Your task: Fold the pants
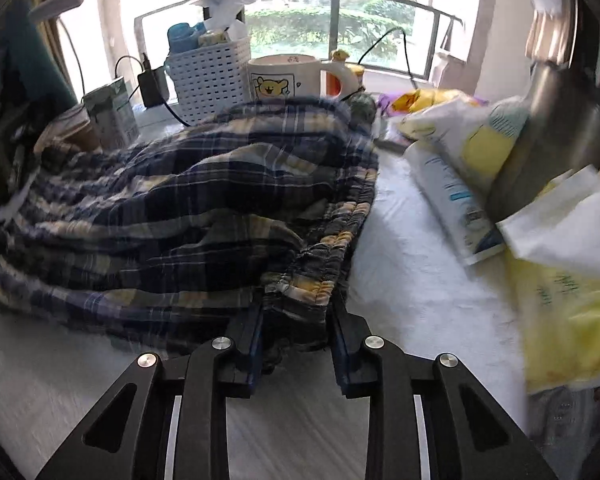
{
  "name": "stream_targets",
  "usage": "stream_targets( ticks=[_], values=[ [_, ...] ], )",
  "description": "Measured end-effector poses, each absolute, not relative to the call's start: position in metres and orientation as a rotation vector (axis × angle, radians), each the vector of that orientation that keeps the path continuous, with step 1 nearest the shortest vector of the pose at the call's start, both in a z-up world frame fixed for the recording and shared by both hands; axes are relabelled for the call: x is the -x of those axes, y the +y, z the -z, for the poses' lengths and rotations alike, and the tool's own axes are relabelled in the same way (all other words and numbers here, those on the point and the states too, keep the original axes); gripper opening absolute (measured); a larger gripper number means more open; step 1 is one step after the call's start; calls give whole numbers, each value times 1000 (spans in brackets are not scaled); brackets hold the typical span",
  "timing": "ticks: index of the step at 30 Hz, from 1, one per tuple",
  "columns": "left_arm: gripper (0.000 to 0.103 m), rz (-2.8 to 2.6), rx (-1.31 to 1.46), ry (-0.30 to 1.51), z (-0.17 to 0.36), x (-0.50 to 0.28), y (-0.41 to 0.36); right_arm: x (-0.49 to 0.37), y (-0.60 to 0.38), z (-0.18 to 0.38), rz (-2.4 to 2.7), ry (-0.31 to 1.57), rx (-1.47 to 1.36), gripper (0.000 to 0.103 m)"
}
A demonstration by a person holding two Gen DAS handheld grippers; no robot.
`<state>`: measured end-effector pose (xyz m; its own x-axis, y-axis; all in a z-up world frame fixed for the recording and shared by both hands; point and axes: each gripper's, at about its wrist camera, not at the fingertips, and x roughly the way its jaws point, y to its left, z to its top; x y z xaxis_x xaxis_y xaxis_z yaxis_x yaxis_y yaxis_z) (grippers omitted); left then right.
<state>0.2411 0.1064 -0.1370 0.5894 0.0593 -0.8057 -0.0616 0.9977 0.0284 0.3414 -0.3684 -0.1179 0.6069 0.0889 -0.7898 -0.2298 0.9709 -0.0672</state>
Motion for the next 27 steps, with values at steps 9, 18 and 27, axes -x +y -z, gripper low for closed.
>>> stream_targets(
  ticks=[9,18,27],
  values=[
    [20,-103,54,984,125,-227,132,-334,-385,123,-176,952,191,30],
    [51,71,-43,824,81,-294,109,-338,-410,79,-157,793,41,71],
    [38,139,-174,823,111,-378,72,-399,-409,91,-229,772,-46,54]
  ],
)
